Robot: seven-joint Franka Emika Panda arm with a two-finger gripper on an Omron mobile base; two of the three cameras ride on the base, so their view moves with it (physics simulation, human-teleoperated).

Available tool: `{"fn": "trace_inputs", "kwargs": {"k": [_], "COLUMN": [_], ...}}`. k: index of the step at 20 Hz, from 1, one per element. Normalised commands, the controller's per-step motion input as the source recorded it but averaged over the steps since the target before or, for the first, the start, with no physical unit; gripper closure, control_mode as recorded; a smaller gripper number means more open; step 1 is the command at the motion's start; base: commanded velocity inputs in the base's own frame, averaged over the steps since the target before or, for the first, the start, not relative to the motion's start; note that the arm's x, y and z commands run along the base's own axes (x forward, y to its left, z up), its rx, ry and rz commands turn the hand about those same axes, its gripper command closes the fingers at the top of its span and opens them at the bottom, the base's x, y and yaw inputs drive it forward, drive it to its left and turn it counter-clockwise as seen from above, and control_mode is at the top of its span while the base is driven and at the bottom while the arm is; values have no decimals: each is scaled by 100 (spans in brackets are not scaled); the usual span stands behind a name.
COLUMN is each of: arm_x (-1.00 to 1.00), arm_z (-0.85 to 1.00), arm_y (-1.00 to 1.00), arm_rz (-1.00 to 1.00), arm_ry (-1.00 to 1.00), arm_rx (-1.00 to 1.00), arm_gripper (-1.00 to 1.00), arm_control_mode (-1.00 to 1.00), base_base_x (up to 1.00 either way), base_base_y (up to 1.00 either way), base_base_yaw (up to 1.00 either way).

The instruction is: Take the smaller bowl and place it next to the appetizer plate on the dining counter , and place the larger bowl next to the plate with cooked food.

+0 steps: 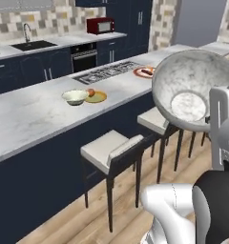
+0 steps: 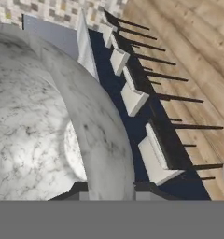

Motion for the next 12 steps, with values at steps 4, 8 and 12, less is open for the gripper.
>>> {"fn": "trace_inputs", "kwargs": {"k": [4, 8, 12], "arm_x": [0, 0, 0], "arm_z": [0, 0, 0], "arm_y": [0, 0, 0], "arm_rz": [0, 0, 0], "arm_ry": [0, 0, 0], "arm_rx": [0, 0, 0], "arm_gripper": [100, 100, 100], "arm_control_mode": [100, 100, 100], "base_base_x": [15, 14, 23], "base_base_y": [-100, -100, -98], "base_base_yaw": [33, 34, 34]}}
